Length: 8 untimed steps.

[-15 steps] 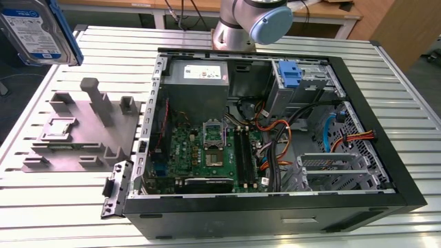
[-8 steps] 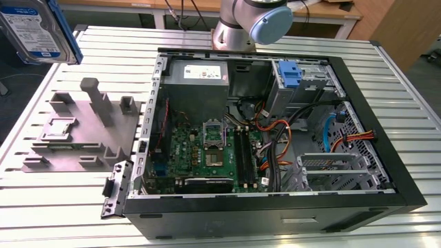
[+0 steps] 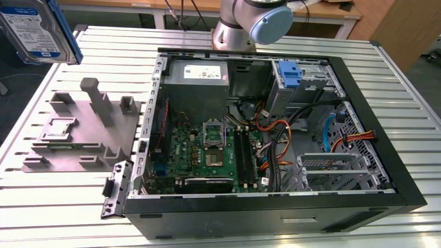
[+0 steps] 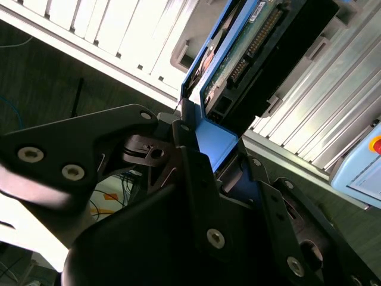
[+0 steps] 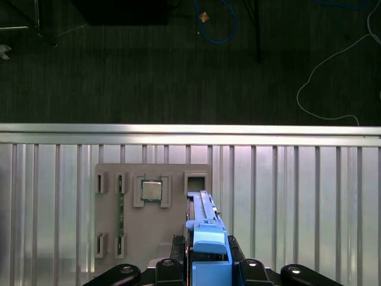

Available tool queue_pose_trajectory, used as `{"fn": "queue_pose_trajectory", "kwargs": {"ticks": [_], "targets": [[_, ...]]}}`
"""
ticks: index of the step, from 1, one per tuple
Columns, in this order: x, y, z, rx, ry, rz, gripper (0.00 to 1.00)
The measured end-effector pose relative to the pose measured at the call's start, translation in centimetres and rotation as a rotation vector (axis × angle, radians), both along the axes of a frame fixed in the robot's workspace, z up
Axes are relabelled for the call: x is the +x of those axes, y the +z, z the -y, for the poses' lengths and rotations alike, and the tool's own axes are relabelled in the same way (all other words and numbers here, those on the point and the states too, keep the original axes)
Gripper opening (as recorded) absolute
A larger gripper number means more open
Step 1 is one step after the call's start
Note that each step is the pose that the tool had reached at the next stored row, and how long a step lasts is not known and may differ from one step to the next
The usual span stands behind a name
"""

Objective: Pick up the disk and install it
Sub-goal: 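Pick up the disk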

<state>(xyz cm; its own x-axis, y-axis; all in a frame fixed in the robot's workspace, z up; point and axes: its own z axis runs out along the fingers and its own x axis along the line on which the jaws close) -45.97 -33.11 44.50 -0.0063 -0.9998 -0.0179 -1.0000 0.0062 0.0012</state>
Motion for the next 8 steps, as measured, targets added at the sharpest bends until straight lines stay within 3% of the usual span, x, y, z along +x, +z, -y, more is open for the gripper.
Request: {"fn": "queue_pose_trajectory", "kwargs": {"ticks": [1,2,8], "targets": [[0.00,0.00,0.00,0.0000,0.000,0.0000,0.36],[0.00,1.79,0.00,0.0000,0.000,0.0000,0.36],[0.00,2.23,0.00,0.0000,0.000,-0.0001,0.36]]}}
